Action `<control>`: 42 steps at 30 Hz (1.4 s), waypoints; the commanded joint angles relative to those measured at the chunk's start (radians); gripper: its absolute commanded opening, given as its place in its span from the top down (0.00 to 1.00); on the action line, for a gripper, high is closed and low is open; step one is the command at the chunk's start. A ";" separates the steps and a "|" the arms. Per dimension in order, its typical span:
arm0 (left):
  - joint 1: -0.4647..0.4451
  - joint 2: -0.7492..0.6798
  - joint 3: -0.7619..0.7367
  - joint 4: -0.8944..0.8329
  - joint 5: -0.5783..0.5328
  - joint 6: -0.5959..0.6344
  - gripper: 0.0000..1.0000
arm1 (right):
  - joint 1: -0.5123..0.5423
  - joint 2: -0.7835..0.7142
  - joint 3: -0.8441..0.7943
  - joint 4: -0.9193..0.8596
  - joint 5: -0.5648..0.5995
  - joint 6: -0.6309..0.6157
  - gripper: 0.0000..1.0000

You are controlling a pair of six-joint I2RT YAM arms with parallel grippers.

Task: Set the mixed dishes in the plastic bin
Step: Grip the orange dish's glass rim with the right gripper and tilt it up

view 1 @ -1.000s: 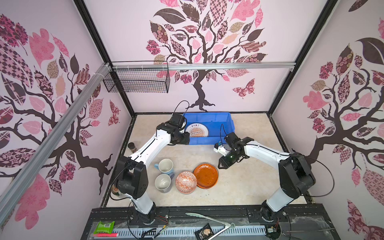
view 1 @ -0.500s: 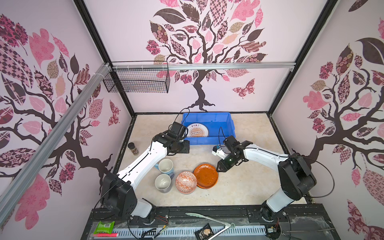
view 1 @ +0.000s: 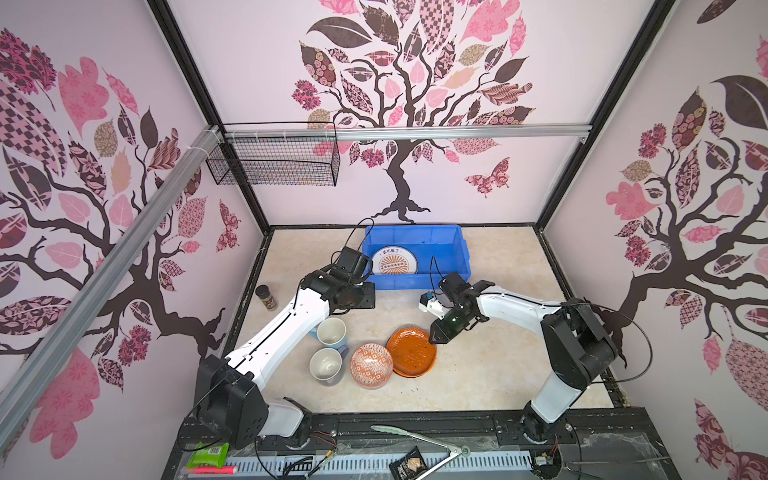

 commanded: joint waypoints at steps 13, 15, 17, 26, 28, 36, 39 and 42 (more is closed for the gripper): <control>0.000 0.035 -0.011 0.023 -0.023 0.012 0.41 | 0.003 0.056 0.065 -0.031 0.042 -0.007 0.90; -0.001 0.040 -0.005 0.022 -0.024 0.013 0.41 | 0.004 0.059 0.067 -0.030 0.048 -0.008 0.93; -0.001 0.046 0.002 0.022 -0.026 0.017 0.41 | 0.002 0.058 0.069 -0.030 0.060 -0.008 0.94; 0.000 0.083 0.040 0.022 -0.029 0.032 0.42 | -0.066 0.045 0.127 -0.069 0.077 -0.032 0.96; 0.000 0.093 0.051 0.023 -0.030 0.038 0.41 | -0.081 0.044 0.147 -0.081 0.077 -0.039 0.96; 0.000 0.134 0.104 0.016 -0.028 0.064 0.42 | -0.122 0.045 0.226 -0.137 0.042 -0.049 1.00; 0.003 0.143 0.121 0.013 -0.028 0.074 0.42 | -0.125 0.044 0.255 -0.163 0.005 -0.055 1.00; 0.015 0.154 0.137 0.013 -0.018 0.080 0.42 | -0.126 0.042 0.284 -0.185 -0.021 -0.063 1.00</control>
